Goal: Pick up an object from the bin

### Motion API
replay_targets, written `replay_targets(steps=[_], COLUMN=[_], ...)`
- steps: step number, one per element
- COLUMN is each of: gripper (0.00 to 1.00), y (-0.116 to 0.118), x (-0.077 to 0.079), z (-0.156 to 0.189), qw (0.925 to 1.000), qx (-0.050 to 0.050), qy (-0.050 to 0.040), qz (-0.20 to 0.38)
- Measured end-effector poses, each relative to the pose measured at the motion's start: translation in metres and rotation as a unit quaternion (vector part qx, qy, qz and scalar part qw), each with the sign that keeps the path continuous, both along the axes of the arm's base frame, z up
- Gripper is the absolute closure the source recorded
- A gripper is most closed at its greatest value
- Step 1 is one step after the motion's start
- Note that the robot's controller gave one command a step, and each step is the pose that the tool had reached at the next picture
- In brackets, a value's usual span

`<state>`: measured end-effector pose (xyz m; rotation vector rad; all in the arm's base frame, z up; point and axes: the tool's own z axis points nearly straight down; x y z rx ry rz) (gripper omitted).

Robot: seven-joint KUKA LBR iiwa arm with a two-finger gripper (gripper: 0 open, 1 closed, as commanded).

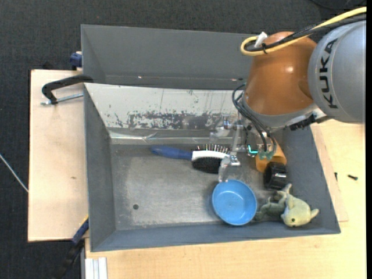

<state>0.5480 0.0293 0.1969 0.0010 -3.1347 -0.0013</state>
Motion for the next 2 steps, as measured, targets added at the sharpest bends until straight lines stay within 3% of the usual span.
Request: replay_targets(steps=[1, 2], gripper=[0.0, 1.0], y=[-0.0212, -0.0209], x=[0.0242, 0.0261], z=[-0.1199, -0.1158], qw=[0.9941, 0.9942], qx=[0.0, 0.0], qy=[-0.0014, -0.0049], qz=[-0.108, -0.108])
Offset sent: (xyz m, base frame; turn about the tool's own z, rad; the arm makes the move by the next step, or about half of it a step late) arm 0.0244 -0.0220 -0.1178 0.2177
